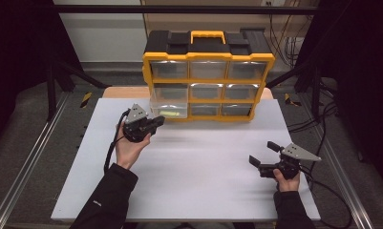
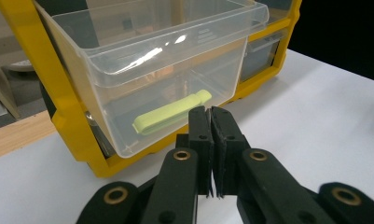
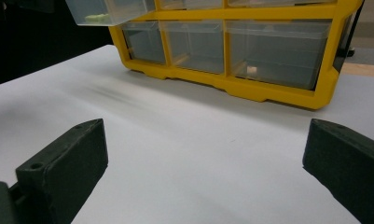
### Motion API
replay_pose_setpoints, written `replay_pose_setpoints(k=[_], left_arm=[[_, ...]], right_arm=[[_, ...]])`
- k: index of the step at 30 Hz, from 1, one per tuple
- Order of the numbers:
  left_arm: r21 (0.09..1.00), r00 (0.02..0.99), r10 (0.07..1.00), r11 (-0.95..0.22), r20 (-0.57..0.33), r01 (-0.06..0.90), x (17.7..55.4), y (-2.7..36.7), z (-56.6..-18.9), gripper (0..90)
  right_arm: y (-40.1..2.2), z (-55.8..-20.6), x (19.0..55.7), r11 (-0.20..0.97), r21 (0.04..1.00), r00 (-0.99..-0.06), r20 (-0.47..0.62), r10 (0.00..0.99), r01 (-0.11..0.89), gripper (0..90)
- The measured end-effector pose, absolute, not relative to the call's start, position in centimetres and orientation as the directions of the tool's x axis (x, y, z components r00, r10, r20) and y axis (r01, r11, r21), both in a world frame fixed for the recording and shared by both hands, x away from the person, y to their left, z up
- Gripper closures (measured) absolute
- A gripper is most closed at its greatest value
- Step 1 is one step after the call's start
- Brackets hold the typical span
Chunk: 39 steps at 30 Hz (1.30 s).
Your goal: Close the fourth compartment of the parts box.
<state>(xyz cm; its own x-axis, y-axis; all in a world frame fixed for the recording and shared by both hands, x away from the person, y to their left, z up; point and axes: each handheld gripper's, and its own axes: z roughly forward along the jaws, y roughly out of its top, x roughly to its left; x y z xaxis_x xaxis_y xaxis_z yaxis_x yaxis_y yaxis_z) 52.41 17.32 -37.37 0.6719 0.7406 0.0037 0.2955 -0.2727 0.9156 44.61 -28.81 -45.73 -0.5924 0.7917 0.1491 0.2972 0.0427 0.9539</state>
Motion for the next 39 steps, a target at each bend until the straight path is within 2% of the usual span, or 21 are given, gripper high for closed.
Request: replay_pose_setpoints(k=[5, 39], left_arm=[[0.917, 0.665, 0.747, -0.262, -0.004, 0.300, 52.7, 17.4, -37.4, 89.5], [0.919, 0.645, 0.764, -0.262, 0.011, 0.295, 54.8, 16.1, -37.2, 89.8]], right_arm=[[-28.8, -45.7, 44.6, 0.042, 0.954, -0.592, 0.149, 0.792, 0.297, 0.5], [-28.8, -45.7, 44.6, 0.039, 0.953, -0.589, 0.155, 0.793, 0.302, 0.5]])
